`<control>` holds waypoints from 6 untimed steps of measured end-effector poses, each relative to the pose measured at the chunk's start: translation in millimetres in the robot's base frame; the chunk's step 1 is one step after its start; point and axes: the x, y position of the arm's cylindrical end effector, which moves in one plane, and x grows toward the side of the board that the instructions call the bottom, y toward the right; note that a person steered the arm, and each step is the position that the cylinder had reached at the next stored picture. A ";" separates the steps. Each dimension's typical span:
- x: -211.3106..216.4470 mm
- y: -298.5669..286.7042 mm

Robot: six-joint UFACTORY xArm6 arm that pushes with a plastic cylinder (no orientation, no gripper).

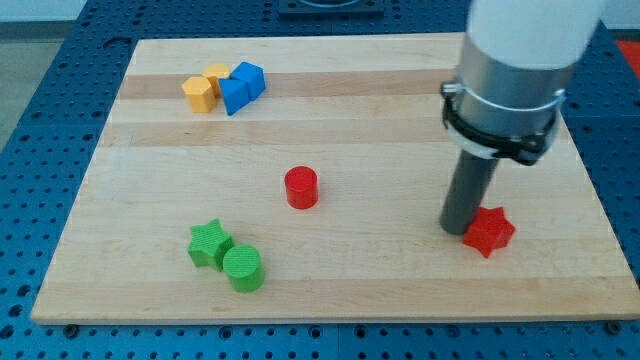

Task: Move your arm towards the red circle

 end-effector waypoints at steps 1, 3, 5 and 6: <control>16.8 9.7; 14.0 -18.8; 8.6 -152.1; -10.4 -220.2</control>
